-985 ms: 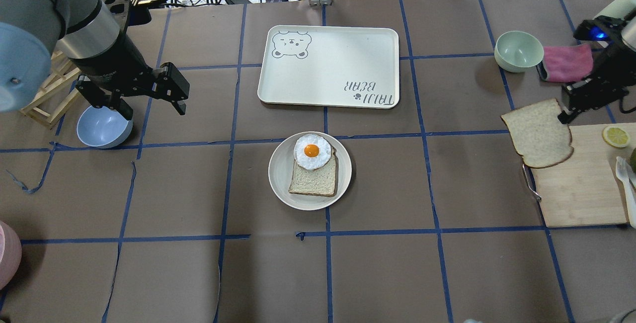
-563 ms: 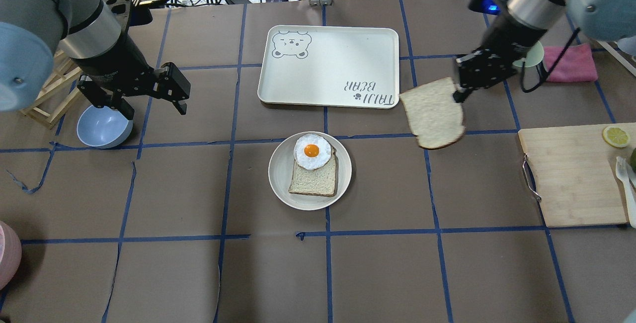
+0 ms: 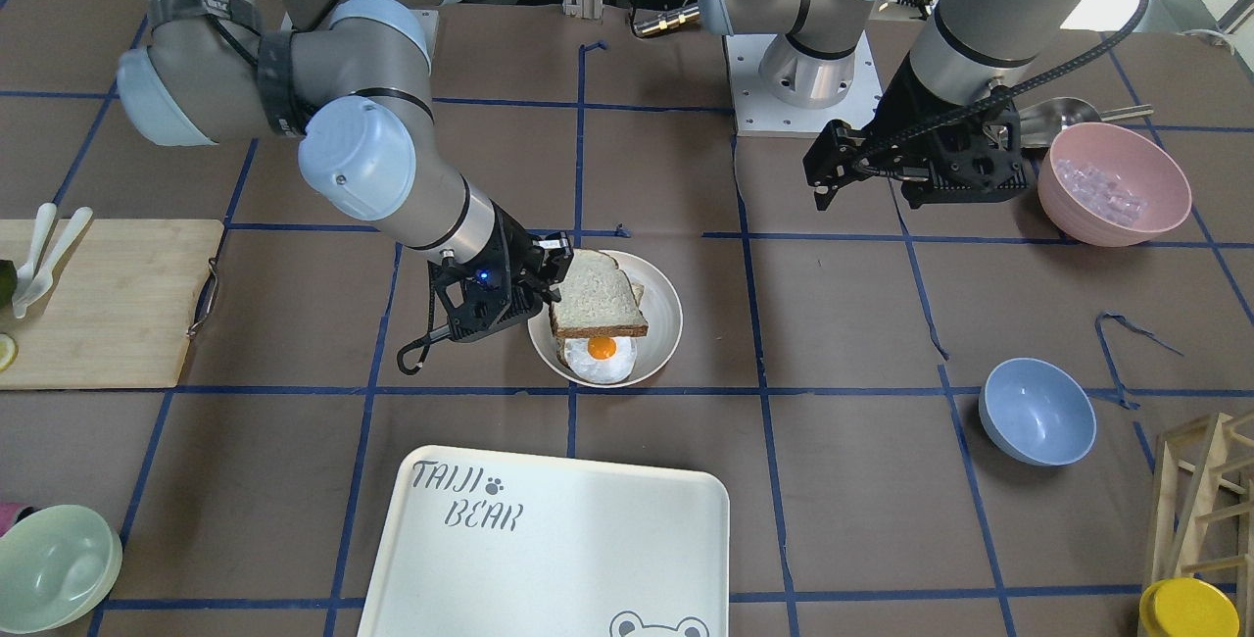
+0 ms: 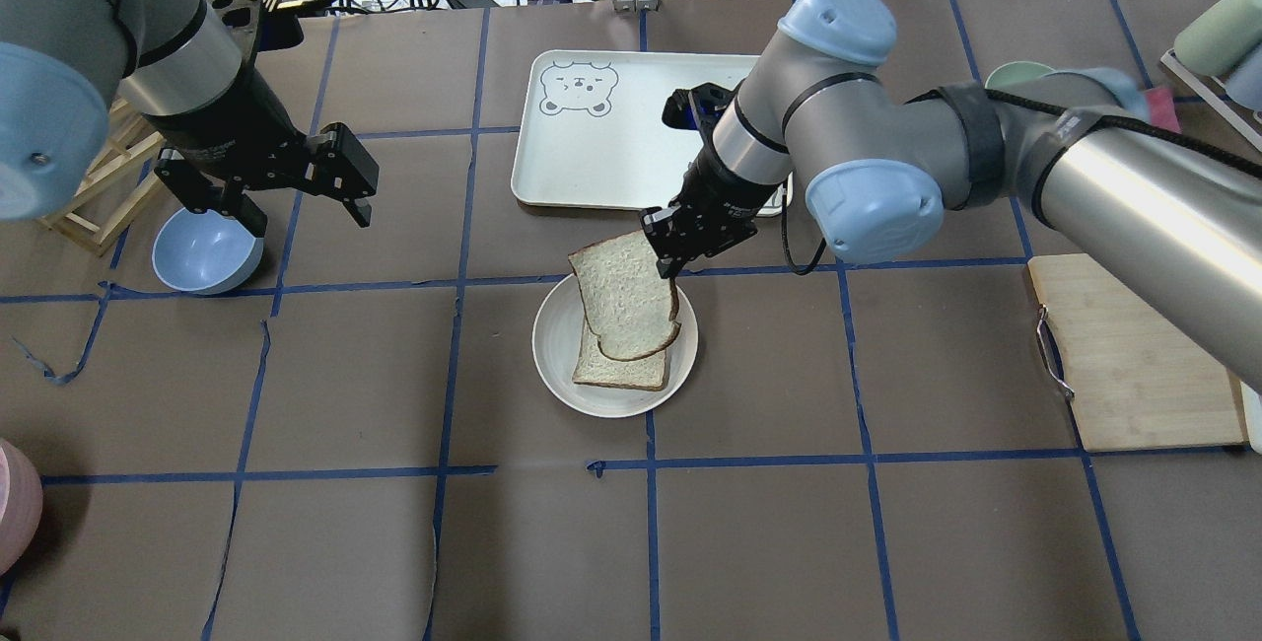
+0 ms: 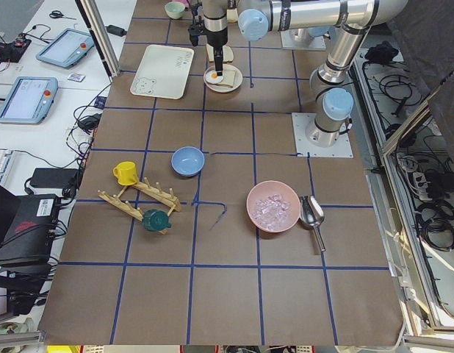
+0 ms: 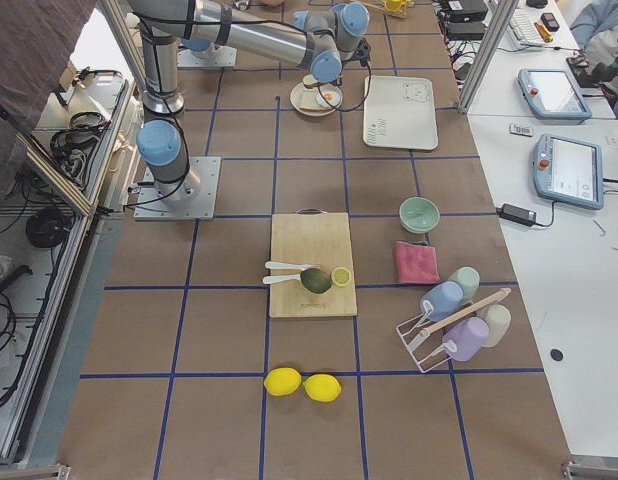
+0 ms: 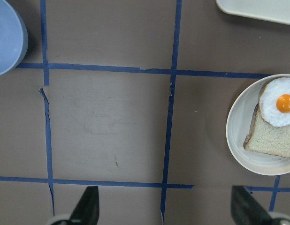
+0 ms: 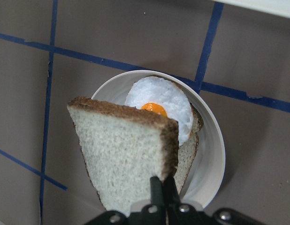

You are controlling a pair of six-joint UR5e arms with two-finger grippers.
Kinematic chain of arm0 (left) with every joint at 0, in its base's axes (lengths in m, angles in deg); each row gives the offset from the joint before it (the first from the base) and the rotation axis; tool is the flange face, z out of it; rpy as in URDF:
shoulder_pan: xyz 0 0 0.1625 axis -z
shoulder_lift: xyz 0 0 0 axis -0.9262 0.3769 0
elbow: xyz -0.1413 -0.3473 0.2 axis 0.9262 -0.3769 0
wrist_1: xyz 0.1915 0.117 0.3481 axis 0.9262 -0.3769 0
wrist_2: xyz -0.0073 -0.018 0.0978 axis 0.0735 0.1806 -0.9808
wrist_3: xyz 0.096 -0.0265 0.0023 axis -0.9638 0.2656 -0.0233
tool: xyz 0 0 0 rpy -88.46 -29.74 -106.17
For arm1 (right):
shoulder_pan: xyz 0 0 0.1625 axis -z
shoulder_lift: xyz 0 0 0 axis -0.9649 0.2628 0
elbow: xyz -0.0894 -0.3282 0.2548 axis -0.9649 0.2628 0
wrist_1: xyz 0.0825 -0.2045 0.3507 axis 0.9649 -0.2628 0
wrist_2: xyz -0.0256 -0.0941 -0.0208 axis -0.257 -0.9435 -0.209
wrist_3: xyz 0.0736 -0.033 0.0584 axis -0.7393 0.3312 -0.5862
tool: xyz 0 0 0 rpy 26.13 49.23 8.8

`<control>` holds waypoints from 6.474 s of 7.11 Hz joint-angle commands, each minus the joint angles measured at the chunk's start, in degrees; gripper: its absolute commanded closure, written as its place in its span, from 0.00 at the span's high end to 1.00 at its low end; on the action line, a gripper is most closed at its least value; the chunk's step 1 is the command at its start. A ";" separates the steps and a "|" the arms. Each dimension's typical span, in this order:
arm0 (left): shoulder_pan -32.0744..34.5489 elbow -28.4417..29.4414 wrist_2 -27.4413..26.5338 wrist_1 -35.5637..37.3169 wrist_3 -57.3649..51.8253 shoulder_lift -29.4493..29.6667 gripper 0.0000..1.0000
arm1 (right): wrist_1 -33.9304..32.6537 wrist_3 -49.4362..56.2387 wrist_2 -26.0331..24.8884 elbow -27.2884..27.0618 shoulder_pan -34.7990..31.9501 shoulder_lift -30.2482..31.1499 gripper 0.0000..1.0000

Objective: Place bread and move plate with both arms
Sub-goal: 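Lift the bread slice and carry it over the egg-topped toast plate, then lower the bread onto the fried egg and open the right gripper, then raise the right gripper away while the left arm reaches toward the plate, then lower the left gripper to the plate rim and grip it, then slide the plate with the left gripper onto the bear-printed tray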

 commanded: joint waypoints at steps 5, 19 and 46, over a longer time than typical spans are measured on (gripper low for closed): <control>-0.05 -0.17 0.07 0.16 -0.03 0.34 1.00 | -12.39 -3.83 2.36 -7.74 -0.66 -1.71 0.00; 3.18 -5.60 1.20 10.10 6.47 8.49 1.00 | 25.91 6.80 -26.97 24.33 0.66 5.21 1.00; 7.68 16.21 11.57 18.00 -3.54 31.68 0.00 | 26.89 -1.19 -23.83 18.88 10.59 15.69 1.00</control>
